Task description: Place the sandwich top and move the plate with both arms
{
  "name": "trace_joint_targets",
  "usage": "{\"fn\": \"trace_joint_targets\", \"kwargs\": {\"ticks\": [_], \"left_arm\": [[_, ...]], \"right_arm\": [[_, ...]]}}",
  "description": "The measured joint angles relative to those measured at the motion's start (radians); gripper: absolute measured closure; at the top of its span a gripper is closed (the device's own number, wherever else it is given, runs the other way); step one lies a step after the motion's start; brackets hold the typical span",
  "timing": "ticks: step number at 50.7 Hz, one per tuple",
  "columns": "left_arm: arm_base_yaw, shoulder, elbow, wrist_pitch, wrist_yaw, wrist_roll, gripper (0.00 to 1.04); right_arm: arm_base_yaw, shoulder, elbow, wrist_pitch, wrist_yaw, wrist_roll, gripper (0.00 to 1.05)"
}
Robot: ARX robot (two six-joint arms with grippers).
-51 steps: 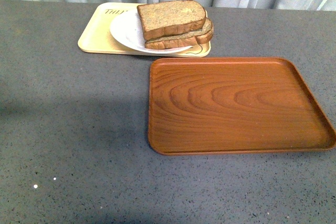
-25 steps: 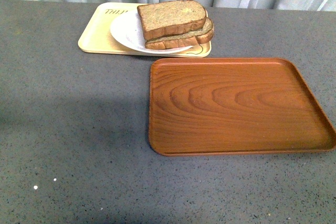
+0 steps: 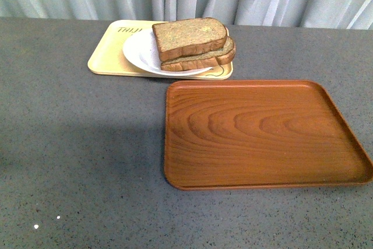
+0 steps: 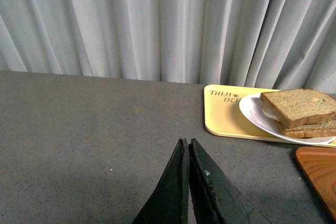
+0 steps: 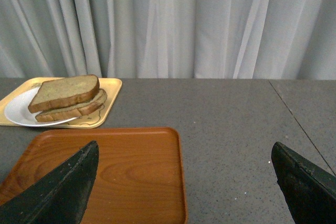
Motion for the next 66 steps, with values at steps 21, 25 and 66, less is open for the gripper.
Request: {"fn": "trace_joint_targets", "kwargs": {"ticks": [21,25,66], "left_arm": [[0.000,-0.108,0.000,-0.107,0.000,0.000,1.03],[0.000,-0.199,0.002,-0.232,0.002,0.000,1.03],[0.000,-0.267,0.002,-0.284,0.000,0.000,0.42]], "right_arm": [[0.000,0.000,0.000,0.000,0.000,0.000,0.09],[0.000,0.000,0.000,0.000,0.000,0.000,0.09],[0.000,0.000,0.000,0.000,0.000,0.000,0.09]]}}
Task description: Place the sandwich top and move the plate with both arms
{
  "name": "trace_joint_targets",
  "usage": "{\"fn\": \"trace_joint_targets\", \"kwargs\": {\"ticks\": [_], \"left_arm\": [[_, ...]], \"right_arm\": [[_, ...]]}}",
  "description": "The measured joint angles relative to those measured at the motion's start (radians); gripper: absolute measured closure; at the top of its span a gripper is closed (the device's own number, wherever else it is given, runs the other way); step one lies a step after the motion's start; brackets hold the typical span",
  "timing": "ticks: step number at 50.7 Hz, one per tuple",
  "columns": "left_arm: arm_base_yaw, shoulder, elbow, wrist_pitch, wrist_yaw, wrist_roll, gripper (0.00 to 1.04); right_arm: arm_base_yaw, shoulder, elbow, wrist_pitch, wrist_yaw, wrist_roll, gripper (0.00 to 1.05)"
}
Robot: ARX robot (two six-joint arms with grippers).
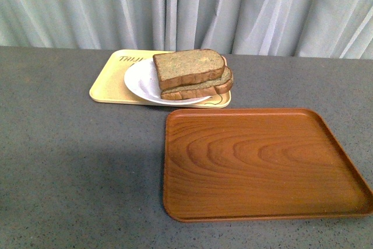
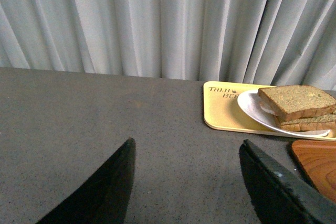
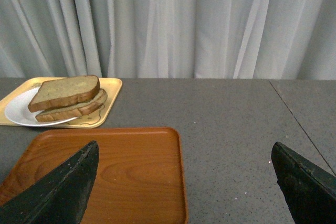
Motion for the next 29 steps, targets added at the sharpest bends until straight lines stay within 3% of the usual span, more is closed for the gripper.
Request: {"fn": "trace_joint_targets", "kwargs": {"ticks": [11,29], "left_arm": [[0.000,0.000,0.000,0.000,0.000,0.000,0.08],[0.000,0.000,0.000,0.000,0.000,0.002,0.09]], "right_arm": [[0.000,0.000,0.000,0.000,0.000,0.000,0.09],[0.000,0.000,0.000,0.000,0.000,0.000,0.09]]}}
